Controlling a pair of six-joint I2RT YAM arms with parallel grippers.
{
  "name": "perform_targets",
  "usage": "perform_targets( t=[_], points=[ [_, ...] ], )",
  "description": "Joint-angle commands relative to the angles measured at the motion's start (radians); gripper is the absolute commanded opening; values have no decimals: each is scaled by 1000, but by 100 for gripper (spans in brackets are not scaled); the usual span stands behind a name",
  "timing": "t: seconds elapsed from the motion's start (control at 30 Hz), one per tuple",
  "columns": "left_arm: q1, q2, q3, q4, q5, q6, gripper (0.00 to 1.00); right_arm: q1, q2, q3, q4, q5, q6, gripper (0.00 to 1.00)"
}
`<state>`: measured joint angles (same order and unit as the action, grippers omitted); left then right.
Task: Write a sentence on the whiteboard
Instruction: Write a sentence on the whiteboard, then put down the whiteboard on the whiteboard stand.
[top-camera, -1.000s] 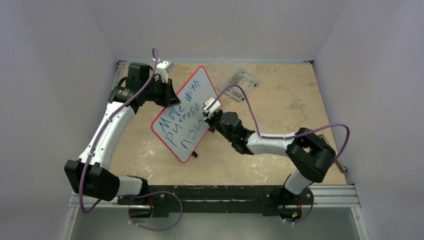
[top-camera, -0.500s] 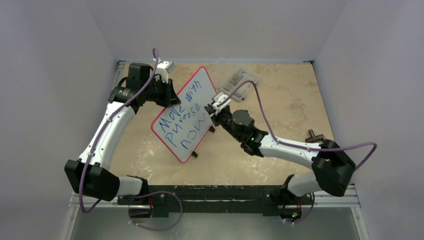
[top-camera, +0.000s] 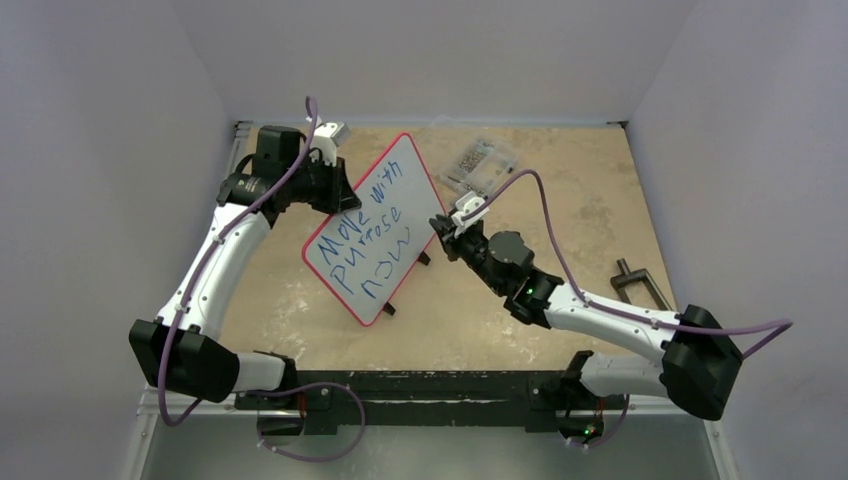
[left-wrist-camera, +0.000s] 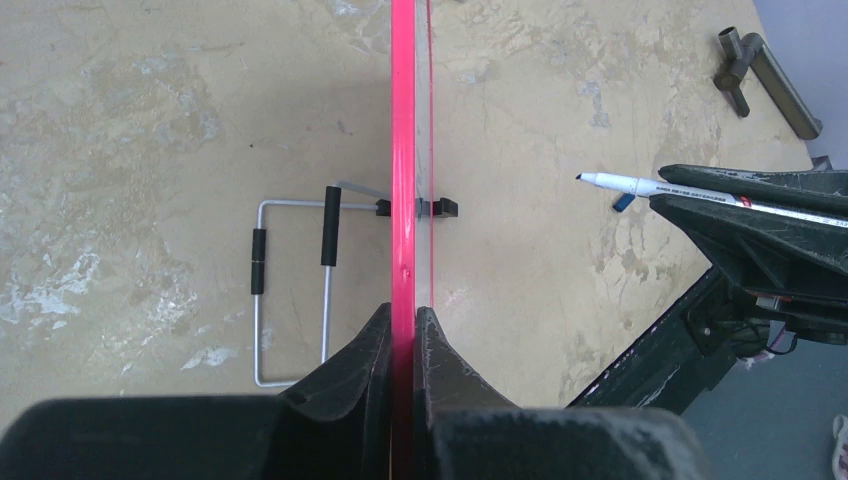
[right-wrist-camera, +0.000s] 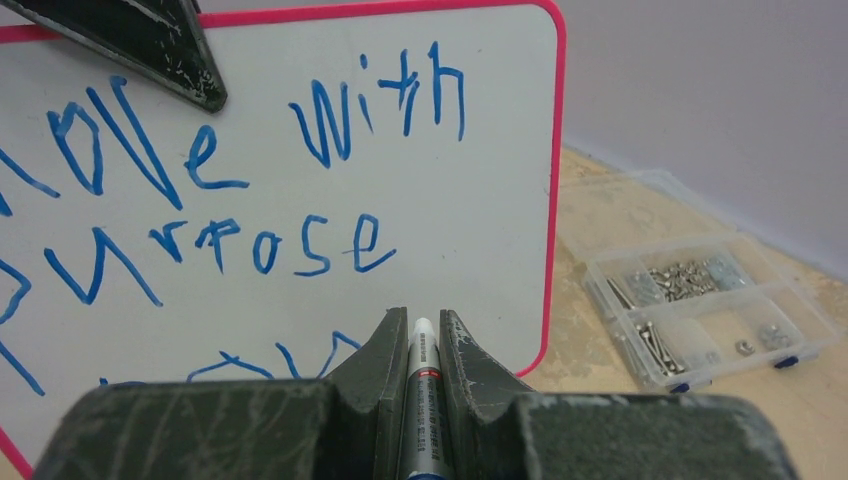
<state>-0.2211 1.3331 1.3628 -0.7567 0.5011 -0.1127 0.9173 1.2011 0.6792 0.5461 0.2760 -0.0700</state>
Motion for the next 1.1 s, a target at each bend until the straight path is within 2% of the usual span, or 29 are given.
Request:
perform_targets(
  t=[0.0,0.2,0.5,0.77,1.07],
  points=[
    [-9,-2,29,-33,-16,21,0,5,-52,-17,-10,32,35,0],
    [-9,26,70,-112,-33,11,0,5,-85,-42,-1,44,54,0],
    [-10,28,34,-182,-125,-10,0,5,-129,-89,16,52,93,0],
    [-9,42,5,-211,-302,19,0,5,-194,-119,-2,68,96,0],
    [-9,79,-44,-198,-414,41,0,5,-226,-140,-7,69,108,0]
  ],
)
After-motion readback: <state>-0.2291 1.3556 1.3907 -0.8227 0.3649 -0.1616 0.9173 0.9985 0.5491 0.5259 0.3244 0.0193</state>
